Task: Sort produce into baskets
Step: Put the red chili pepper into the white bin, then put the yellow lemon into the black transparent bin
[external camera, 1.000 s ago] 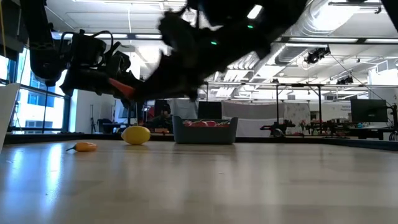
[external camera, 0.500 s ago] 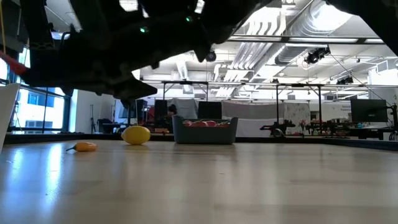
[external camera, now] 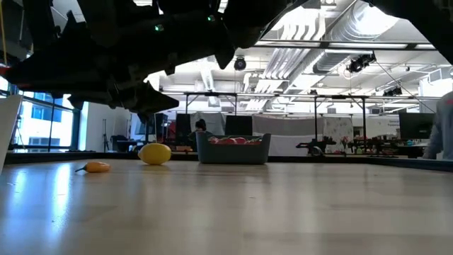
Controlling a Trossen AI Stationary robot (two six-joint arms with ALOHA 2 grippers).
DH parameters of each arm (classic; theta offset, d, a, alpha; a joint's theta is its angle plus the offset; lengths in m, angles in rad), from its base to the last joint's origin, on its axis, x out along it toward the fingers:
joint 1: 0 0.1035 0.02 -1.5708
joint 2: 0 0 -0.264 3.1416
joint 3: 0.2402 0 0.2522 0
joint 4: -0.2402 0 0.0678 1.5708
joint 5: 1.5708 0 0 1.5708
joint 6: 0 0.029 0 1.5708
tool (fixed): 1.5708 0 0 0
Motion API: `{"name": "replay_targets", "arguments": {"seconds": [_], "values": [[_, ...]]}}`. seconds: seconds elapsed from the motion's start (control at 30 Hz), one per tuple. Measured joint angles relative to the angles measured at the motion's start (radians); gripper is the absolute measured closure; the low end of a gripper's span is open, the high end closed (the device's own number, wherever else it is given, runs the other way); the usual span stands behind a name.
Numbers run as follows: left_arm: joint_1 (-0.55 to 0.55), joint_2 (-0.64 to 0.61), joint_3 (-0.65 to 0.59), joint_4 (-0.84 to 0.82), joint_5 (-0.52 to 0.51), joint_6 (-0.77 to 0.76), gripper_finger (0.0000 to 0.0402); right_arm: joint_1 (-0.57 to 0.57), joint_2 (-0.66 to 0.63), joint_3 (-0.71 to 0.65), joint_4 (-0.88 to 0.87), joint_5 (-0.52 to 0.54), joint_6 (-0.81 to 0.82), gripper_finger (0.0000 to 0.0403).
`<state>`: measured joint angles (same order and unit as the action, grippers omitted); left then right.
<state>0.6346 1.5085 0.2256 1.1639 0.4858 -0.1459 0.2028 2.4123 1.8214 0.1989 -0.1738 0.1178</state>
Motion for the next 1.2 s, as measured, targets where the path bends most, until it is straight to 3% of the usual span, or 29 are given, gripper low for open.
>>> {"name": "replay_targets", "arguments": {"seconds": [0.27,0.4,0.53,0.73,0.83,1.0,1.2], "values": [[0.0,0.0,0.0,0.0,0.0,0.001,0.0401,0.0,0.0,0.0,0.017,0.01,-0.006,0.0212],[0.0,0.0,0.0,0.0,0.0,0.001,0.0401,-0.005,-0.02,-0.002,-0.033,0.017,-0.02,0.0191],[0.0,0.0,0.0,0.0,0.0,0.001,0.0401,-0.011,-0.107,-0.001,-0.196,0.159,-0.124,0.0242],[0.0,0.0,0.001,-0.017,0.0,0.055,0.0401,-0.039,-0.21,-0.005,-0.448,0.275,-0.219,0.0387],[0.0,0.0,0.001,-0.025,-0.001,0.081,0.0401,-0.053,-0.232,-0.012,-0.489,0.283,-0.23,0.0385],[0.0,0.0,0.001,-0.025,-0.002,0.098,0.0401,-0.059,-0.229,-0.224,-0.228,0.27,-0.214,0.04],[0.0,0.0,0.004,-0.085,-0.002,0.124,0.0401,-0.071,-0.234,-0.503,0.169,0.263,-0.075,0.0401]]}}
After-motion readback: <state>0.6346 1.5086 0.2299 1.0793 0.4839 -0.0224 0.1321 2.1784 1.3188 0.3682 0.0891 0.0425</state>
